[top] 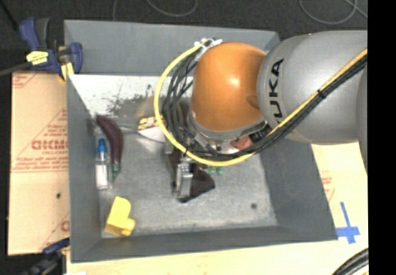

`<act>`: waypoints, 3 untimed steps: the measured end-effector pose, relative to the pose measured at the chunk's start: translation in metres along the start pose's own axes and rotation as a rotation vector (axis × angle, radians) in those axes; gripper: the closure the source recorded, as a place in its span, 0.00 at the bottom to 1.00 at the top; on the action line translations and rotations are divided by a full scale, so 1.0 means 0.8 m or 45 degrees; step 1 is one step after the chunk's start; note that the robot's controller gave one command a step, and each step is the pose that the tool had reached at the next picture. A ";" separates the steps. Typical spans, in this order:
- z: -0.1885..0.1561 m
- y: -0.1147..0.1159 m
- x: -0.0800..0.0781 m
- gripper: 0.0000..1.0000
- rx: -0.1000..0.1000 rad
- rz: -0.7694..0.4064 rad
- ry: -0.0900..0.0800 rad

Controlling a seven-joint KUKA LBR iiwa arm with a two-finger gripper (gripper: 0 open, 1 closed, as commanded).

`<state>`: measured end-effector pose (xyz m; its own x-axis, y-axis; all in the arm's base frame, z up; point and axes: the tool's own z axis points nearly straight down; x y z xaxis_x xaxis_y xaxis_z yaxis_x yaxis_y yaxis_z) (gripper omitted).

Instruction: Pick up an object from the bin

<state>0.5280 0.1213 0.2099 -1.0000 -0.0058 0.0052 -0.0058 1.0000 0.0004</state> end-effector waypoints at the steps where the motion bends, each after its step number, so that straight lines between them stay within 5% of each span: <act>1: -0.006 -0.001 -0.002 0.00 -0.002 0.005 -0.010; 2: 0.062 -0.031 -0.032 0.00 -0.004 0.067 -0.016; 3: 0.113 -0.058 -0.037 0.00 -0.003 0.345 -0.007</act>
Offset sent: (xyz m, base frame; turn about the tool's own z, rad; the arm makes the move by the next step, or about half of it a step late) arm 0.0559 -0.0628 -0.1399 0.1278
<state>0.5575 0.0749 0.1190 -0.9651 0.2620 -0.0001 0.2620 0.9651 0.0017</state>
